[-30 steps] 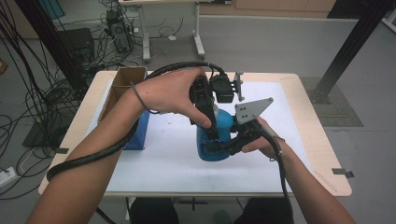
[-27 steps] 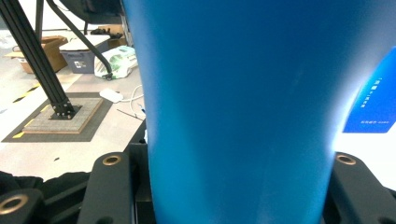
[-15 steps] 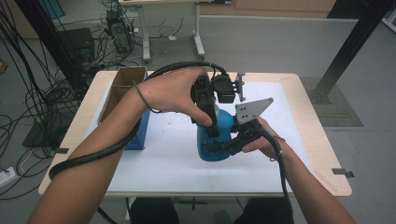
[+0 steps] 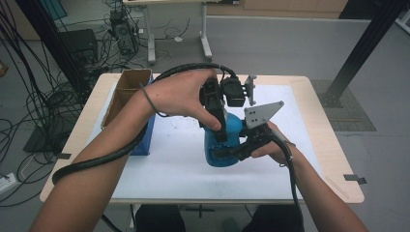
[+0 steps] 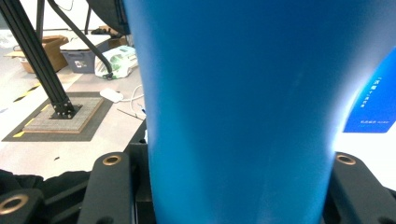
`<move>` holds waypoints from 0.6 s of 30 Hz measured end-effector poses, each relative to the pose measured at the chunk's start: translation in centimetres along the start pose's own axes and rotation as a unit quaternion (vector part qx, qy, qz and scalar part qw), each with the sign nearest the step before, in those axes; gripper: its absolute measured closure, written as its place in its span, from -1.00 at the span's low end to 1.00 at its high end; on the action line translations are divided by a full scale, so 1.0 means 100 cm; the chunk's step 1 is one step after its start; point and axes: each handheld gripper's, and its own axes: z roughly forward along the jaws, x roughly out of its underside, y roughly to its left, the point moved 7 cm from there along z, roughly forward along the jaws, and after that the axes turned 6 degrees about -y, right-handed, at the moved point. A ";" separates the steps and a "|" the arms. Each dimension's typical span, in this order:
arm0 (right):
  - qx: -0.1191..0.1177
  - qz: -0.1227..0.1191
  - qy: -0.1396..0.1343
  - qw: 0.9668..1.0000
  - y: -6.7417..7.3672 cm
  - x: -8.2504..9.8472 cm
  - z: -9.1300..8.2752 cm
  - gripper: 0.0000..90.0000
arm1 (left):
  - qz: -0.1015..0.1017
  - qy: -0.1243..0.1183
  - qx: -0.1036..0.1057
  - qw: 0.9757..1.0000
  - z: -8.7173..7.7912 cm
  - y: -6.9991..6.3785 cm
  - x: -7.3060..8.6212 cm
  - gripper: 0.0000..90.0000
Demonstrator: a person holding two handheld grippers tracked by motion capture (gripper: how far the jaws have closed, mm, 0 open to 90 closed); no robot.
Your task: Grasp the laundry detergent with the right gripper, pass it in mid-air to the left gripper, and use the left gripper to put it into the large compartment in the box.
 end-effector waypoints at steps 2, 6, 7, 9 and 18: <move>0.000 0.000 0.000 1.000 0.000 0.000 0.000 -0.02 | -0.001 -0.002 0.000 1.000 0.000 0.000 0.000 -0.17; 0.000 0.001 0.001 1.000 0.000 0.001 0.000 -0.02 | -0.006 -0.001 0.002 1.000 0.000 0.001 0.000 -0.17; -0.001 0.001 0.001 1.000 0.000 0.000 0.000 -0.02 | -0.007 -0.002 0.002 1.000 0.000 0.001 0.000 -0.17; -0.001 0.002 0.000 1.000 -0.001 0.000 0.000 -0.02 | -0.008 -0.004 0.002 1.000 0.000 0.001 0.000 -0.17; -0.003 0.004 0.001 1.000 -0.001 0.000 0.002 -0.02 | -0.012 -0.003 0.005 1.000 0.000 0.002 0.003 -0.17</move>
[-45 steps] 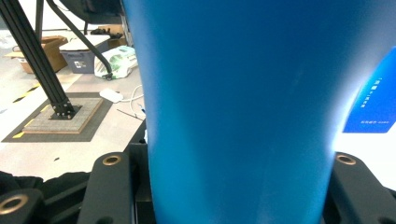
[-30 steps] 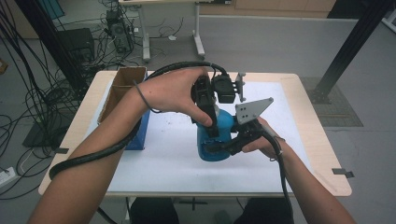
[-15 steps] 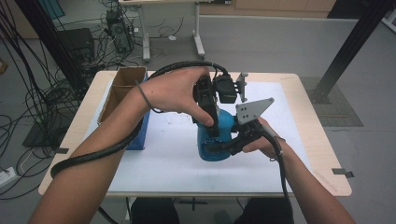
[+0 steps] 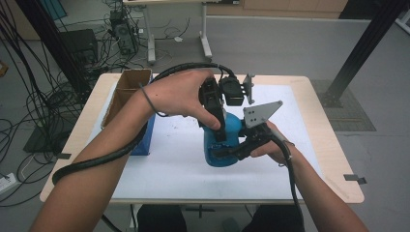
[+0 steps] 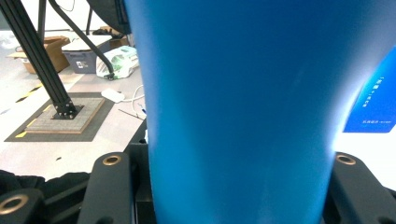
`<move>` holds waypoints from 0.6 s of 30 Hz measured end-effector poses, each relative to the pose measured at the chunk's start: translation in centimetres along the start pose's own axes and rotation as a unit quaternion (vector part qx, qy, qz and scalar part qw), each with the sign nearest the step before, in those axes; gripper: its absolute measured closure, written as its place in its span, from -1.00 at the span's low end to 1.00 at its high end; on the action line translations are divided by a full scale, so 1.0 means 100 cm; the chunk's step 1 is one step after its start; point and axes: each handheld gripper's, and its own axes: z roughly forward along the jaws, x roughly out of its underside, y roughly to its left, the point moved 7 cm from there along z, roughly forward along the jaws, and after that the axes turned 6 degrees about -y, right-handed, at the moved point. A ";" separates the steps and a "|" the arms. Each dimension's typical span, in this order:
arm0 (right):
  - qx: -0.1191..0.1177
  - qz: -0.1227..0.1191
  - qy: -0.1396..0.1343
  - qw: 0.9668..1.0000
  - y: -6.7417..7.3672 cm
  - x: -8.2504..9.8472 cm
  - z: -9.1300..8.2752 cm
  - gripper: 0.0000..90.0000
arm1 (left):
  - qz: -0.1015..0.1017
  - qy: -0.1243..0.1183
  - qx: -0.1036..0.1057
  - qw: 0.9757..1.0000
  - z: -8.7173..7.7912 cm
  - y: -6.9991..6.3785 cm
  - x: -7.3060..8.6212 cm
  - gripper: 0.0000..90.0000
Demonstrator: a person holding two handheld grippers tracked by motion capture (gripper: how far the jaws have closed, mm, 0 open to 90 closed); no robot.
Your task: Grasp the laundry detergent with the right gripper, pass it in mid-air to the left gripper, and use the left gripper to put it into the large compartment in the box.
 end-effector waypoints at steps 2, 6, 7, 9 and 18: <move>0.000 0.000 0.000 1.000 0.000 0.000 0.001 -0.02 | 0.000 0.001 0.000 1.000 0.000 0.000 0.001 -0.17; 0.001 -0.001 0.000 1.000 0.000 0.000 0.001 -0.02 | 0.001 -0.001 -0.002 1.000 0.000 0.000 0.002 -0.17; 0.000 -0.002 0.000 1.000 0.000 0.000 0.002 -0.02 | 0.001 0.000 -0.002 1.000 -0.001 0.000 0.002 -0.16; 0.000 -0.001 0.000 1.000 0.000 -0.001 0.002 -0.02 | 0.000 0.000 -0.002 1.000 -0.001 0.000 0.002 -0.17; 0.001 -0.001 0.001 1.000 0.001 -0.001 0.002 -0.02 | -0.002 -0.001 -0.001 1.000 -0.001 -0.001 0.003 -0.17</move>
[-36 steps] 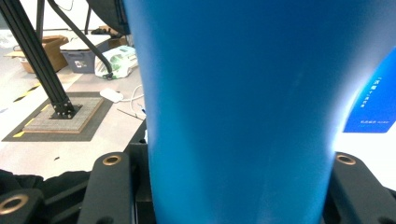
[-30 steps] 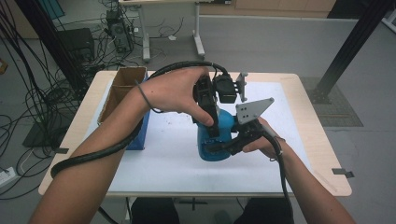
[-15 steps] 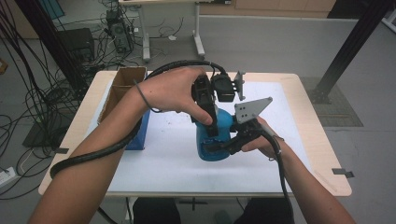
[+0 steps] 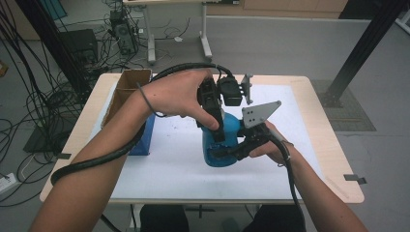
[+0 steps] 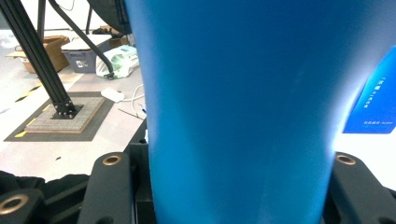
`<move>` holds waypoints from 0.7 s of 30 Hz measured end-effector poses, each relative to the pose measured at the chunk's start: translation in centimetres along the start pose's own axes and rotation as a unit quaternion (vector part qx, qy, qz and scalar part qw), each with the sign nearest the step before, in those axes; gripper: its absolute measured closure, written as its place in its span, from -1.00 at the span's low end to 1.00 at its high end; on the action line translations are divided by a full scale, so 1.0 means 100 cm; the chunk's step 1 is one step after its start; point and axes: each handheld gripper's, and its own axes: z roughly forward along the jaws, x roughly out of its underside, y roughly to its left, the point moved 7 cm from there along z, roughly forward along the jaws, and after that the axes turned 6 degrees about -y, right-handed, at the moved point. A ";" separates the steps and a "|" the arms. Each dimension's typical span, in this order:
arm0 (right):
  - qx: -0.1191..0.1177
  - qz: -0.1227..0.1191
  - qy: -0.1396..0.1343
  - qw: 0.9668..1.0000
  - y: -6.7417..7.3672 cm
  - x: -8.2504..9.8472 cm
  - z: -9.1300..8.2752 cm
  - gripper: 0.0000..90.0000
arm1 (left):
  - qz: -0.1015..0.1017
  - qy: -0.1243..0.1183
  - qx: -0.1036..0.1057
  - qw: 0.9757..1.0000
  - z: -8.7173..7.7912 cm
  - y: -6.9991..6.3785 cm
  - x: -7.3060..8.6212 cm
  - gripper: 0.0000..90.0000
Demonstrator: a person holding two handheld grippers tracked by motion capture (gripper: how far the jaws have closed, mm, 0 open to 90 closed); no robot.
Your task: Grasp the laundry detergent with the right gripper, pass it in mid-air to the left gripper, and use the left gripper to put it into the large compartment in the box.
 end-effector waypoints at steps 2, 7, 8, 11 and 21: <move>0.000 0.000 0.000 1.000 0.000 0.000 0.000 -0.02 | 0.000 -0.002 -0.001 1.000 0.000 0.000 0.000 -0.16; 0.001 0.000 -0.001 1.000 0.000 0.000 0.000 -0.02 | -0.001 -0.002 0.001 1.000 0.000 0.000 0.000 -0.17; 0.001 0.001 -0.001 1.000 0.000 0.000 0.000 -0.02 | -0.001 -0.002 0.001 1.000 0.000 0.000 0.000 -0.17; 0.001 0.001 -0.001 1.000 0.000 0.000 0.000 -0.02 | -0.001 -0.003 0.001 1.000 0.000 0.001 0.000 -0.17; 0.001 0.000 -0.003 1.000 -0.001 0.000 -0.001 -0.02 | -0.002 -0.002 0.000 1.000 0.000 0.001 -0.002 -0.17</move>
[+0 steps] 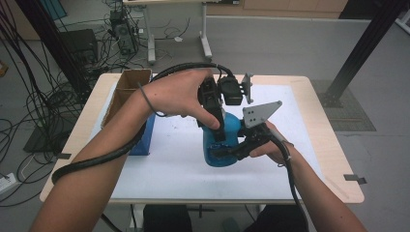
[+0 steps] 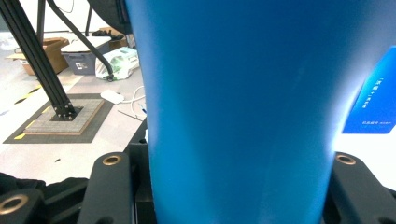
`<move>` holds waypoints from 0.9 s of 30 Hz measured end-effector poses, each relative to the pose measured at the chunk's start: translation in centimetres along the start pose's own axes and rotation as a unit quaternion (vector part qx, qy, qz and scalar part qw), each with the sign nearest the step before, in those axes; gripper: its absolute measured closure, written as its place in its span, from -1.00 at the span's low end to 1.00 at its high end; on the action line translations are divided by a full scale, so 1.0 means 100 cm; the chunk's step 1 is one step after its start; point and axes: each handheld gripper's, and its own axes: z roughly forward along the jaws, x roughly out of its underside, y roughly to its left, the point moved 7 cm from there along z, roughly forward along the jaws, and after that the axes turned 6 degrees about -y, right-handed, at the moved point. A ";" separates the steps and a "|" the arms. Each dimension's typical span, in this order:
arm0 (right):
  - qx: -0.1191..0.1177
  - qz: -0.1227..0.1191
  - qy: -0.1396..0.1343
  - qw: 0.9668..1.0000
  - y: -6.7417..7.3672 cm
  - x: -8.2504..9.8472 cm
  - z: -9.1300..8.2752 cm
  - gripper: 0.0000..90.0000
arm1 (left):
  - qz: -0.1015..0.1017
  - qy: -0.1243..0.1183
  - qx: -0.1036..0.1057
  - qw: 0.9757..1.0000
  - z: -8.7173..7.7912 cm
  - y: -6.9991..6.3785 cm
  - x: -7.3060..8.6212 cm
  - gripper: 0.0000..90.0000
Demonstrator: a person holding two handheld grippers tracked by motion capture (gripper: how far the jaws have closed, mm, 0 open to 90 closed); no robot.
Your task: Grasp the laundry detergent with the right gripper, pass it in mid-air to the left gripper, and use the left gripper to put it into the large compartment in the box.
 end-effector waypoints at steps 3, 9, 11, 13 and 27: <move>0.000 0.001 0.000 1.000 0.000 0.000 -0.001 -0.02 | -0.001 -0.001 0.000 1.000 0.000 0.000 0.000 -0.16; 0.001 0.000 0.000 1.000 0.000 0.000 -0.001 -0.02 | -0.002 0.002 -0.001 1.000 0.001 -0.001 -0.001 -0.16; 0.000 -0.001 0.000 1.000 0.000 0.001 -0.001 -0.02 | -0.003 0.004 0.000 1.000 0.001 -0.001 -0.001 -0.16; 0.000 0.000 -0.001 1.000 0.001 0.000 -0.001 -0.02 | -0.003 0.003 0.000 1.000 0.001 -0.001 -0.002 -0.16; -0.003 -0.002 -0.004 1.000 0.000 0.002 -0.002 -0.02 | -0.007 0.007 -0.005 1.000 0.003 -0.001 -0.002 -0.16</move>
